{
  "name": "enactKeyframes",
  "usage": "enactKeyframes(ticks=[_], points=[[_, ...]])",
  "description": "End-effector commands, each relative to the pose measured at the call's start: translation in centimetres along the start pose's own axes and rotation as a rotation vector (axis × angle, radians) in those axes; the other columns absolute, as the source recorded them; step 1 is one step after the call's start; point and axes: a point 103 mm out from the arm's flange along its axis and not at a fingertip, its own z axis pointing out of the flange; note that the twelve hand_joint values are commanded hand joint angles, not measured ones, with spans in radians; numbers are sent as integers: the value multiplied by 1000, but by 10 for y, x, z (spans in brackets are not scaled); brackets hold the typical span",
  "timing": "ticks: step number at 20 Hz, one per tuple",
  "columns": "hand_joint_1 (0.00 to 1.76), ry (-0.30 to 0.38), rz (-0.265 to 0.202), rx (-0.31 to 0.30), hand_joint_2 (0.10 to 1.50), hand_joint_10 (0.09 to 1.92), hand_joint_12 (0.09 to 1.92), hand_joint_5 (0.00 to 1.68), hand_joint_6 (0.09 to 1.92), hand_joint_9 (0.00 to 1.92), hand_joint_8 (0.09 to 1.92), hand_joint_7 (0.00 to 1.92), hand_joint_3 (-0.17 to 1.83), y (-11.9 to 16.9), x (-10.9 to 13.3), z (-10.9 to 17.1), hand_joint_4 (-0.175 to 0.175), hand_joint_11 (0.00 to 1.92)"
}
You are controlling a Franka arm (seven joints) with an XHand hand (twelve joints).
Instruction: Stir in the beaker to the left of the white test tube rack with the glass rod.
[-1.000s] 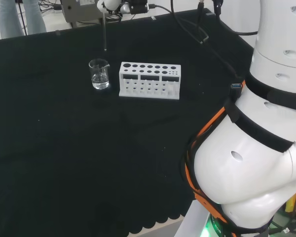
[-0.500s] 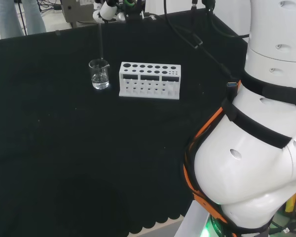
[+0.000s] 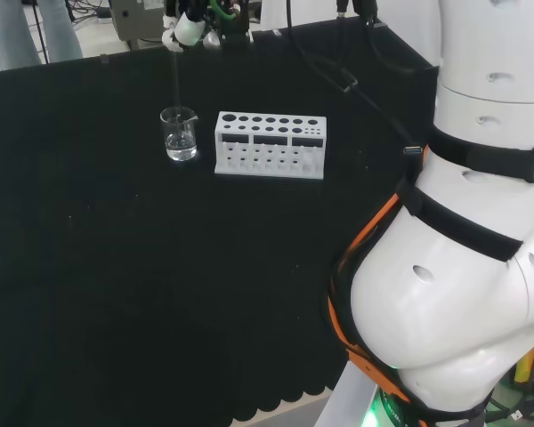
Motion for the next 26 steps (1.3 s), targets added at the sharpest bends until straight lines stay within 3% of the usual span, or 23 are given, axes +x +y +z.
enactKeyframes(ticks=[1, 9, 15, 19, 26], points=[[1231, 27, -15, 30, 433, 604, 701, 1405, 596, 1920, 826, 1707, 987, 12, -13, 21, -175, 1381], [1230, 49, 10, 66, 433, 606, 699, 1405, 595, 1920, 826, 1707, 986, 8, -35, 40, -175, 1379], [1230, 48, 30, 71, 433, 606, 699, 1405, 594, 1920, 825, 1707, 985, -4, -38, 38, -175, 1379], [1230, 39, 19, 72, 434, 606, 699, 1405, 594, 1920, 825, 1707, 985, -12, -23, 34, -175, 1379], [1230, 35, -39, 82, 434, 605, 698, 1405, 593, 1920, 825, 1707, 984, -7, 23, 43, -175, 1379]])
